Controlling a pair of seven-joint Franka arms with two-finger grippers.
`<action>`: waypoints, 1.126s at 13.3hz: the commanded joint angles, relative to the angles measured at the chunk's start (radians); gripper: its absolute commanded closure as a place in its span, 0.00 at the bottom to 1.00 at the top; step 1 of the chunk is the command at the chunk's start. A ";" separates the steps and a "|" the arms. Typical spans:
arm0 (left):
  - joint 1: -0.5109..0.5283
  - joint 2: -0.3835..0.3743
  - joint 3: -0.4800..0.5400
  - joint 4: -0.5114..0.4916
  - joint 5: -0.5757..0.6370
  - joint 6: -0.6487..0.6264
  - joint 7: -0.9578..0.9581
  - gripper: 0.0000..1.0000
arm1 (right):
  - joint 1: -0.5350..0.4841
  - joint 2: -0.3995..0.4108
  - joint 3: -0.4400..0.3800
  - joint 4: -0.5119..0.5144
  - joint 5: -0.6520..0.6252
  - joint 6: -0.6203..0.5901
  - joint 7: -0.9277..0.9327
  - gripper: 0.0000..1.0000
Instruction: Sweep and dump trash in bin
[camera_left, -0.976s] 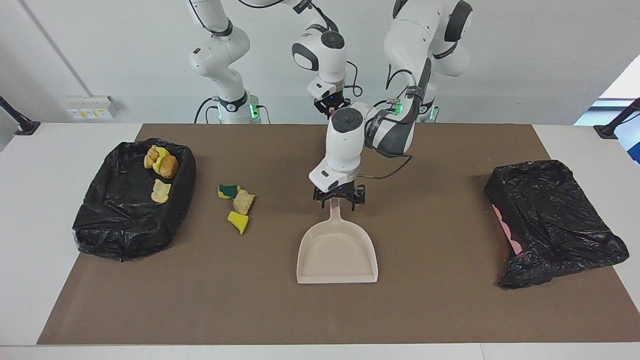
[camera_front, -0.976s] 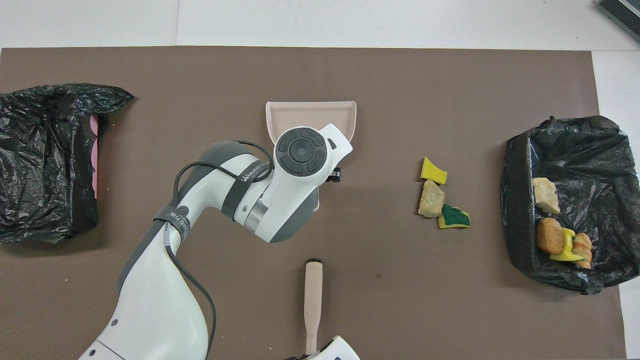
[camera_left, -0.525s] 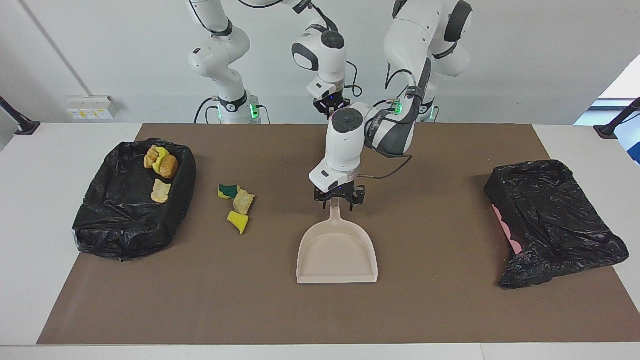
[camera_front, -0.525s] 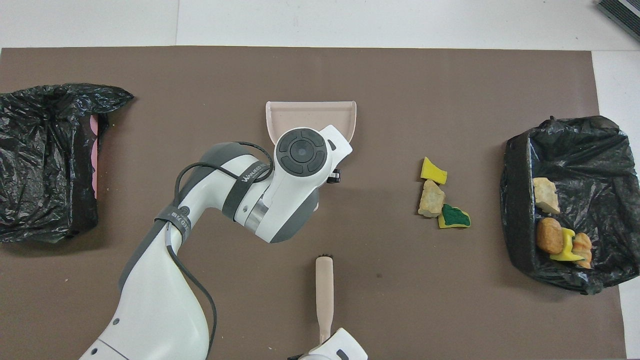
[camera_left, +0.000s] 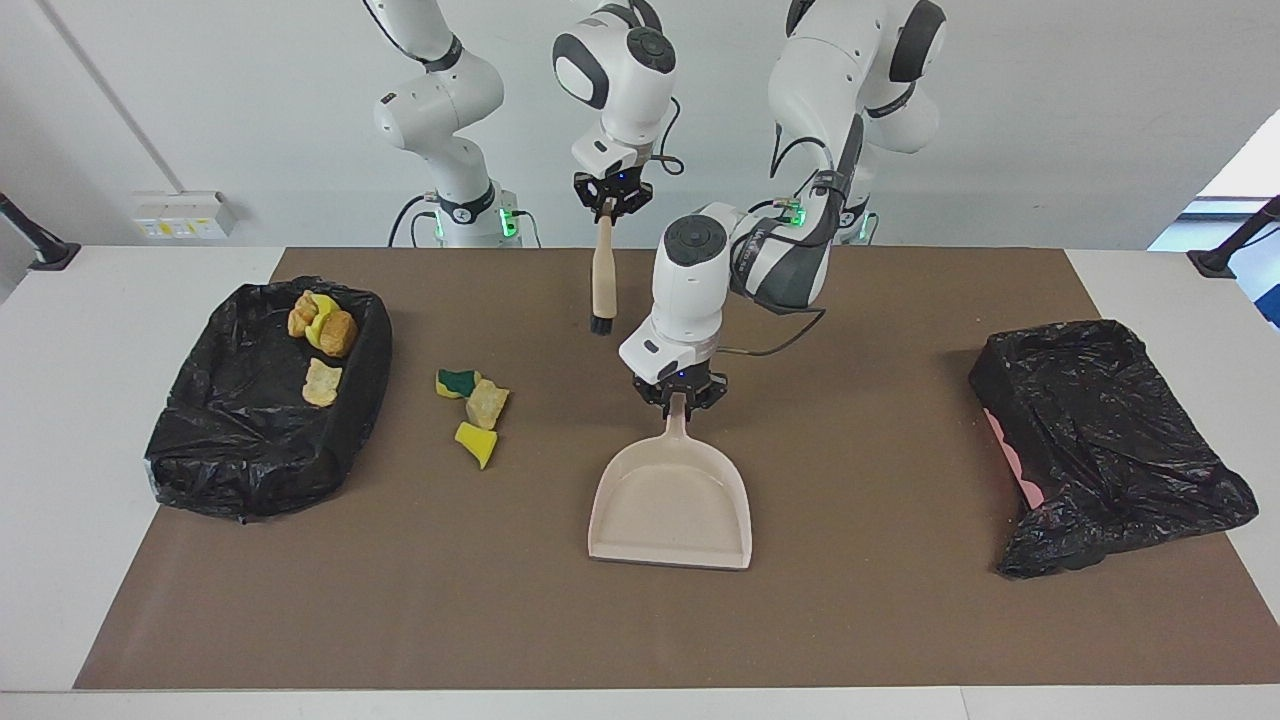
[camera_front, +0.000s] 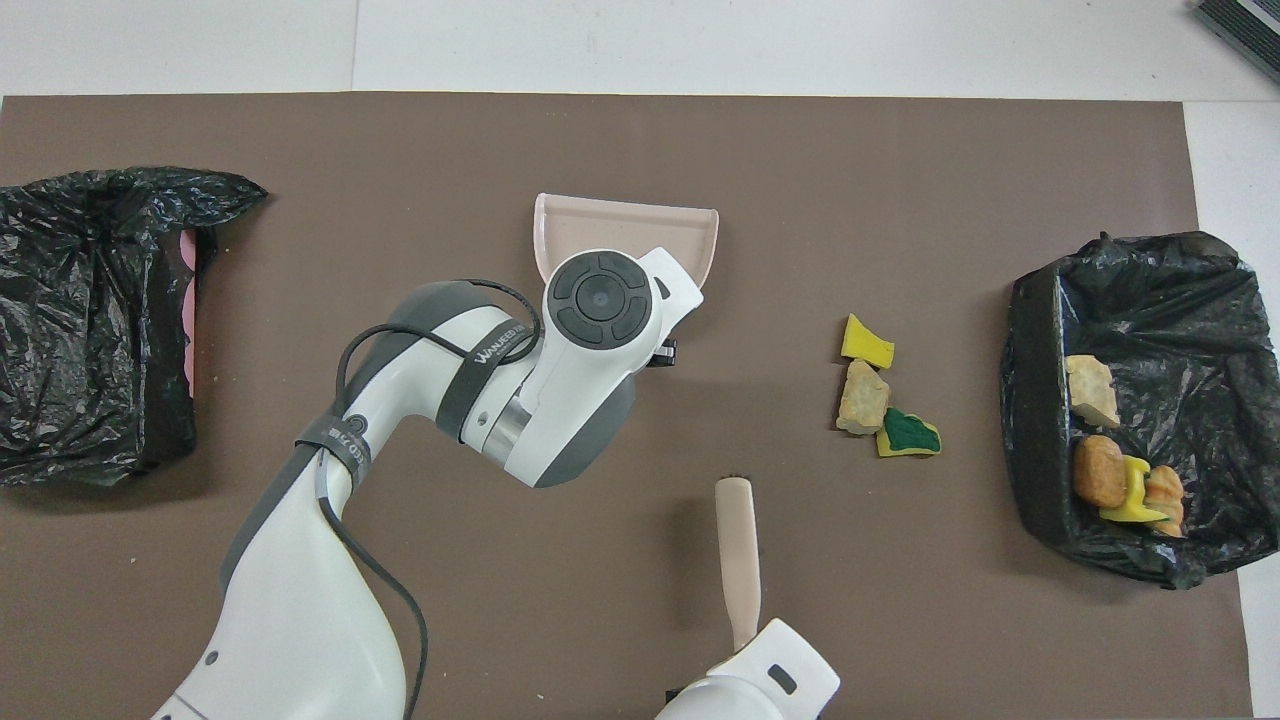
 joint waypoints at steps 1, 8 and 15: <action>0.009 -0.100 0.011 -0.018 -0.010 -0.121 0.142 0.95 | -0.101 -0.038 0.004 -0.016 -0.096 -0.054 -0.105 1.00; 0.035 -0.116 0.019 -0.020 0.001 -0.211 0.535 1.00 | -0.524 0.072 0.010 -0.023 -0.322 0.167 -0.416 1.00; 0.020 -0.188 0.019 -0.150 0.006 -0.208 0.857 1.00 | -0.605 0.189 0.012 -0.026 -0.381 0.263 -0.596 1.00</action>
